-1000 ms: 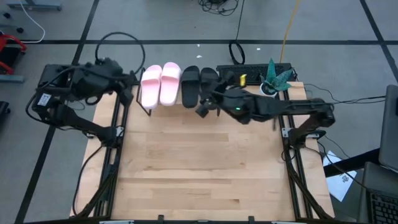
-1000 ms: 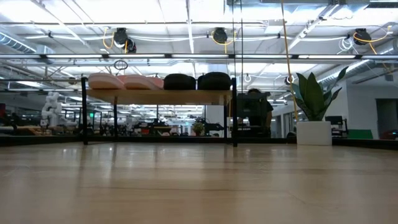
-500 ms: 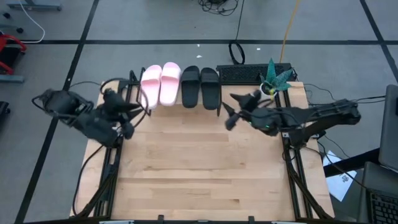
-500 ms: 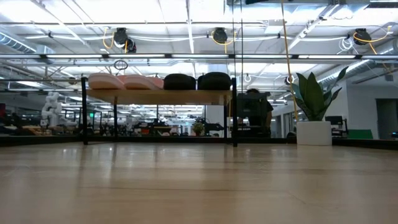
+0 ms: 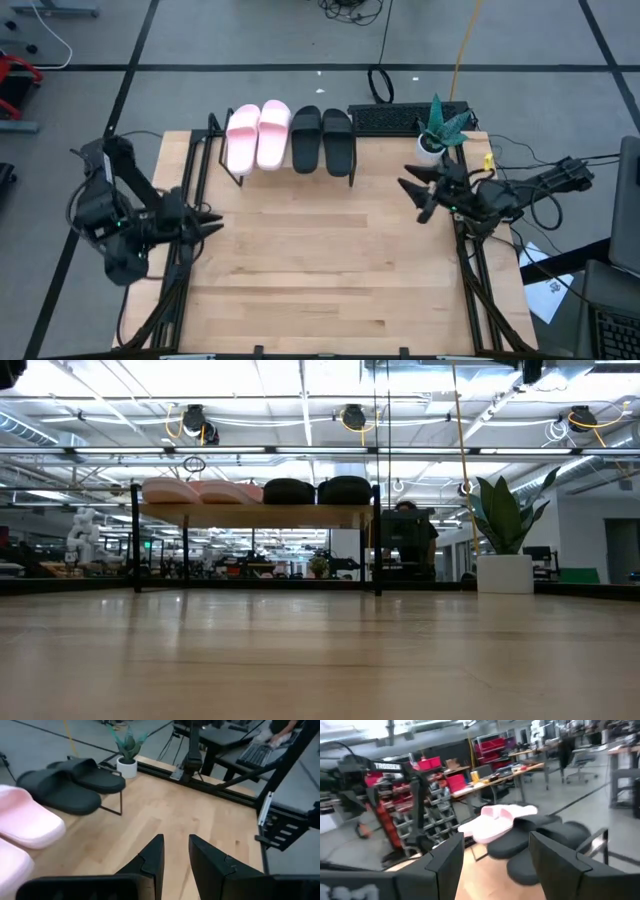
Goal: Pick and place slides into the shelf
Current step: Return to Home Position
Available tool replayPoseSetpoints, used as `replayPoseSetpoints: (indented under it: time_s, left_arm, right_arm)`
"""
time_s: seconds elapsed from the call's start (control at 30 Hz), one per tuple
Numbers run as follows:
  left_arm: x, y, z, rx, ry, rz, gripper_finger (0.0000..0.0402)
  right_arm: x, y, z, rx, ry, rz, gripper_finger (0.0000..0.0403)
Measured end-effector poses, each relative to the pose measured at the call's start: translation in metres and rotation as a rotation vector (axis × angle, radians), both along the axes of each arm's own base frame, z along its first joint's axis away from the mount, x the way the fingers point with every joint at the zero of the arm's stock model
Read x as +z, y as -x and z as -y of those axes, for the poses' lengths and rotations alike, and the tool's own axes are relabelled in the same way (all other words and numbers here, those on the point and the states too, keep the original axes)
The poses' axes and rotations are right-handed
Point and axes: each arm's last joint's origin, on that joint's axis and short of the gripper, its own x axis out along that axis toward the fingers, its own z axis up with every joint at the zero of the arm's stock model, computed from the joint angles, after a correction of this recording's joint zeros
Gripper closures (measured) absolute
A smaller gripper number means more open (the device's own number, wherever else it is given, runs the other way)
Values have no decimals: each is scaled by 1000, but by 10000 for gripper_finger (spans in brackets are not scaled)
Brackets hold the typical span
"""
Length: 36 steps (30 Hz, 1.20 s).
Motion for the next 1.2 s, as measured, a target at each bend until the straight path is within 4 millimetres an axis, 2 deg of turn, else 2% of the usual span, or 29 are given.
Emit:
replayPoseSetpoints:
  time_s: [0.17, 0.23, 0.37, 0.57, 0.9, 1.2]
  left_arm:
    - [-26, 14, 6, 9, 33, 82, 316]
    - [-38, 18, 4, 22, 47, 114, 316]
    - [-67, 23, -3, 60, 56, 150, 316]
    - [-101, 33, -29, 116, 112, 211, 316]
    - [-110, 43, -66, 168, 113, 226, 316]
    - [-108, 40, -69, 163, 89, 186, 316]
  right_arm:
    - [-26, 9, -2, 211, 51, -37, 188]
    - [-35, 10, -1, 230, 68, -59, 188]
    - [-50, 12, 6, 185, 95, -92, 188]
    - [-59, 14, 23, 73, 98, -108, 188]
    - [-60, 15, 48, 89, 115, -135, 188]
    - [-60, 17, 67, 134, 107, -129, 188]
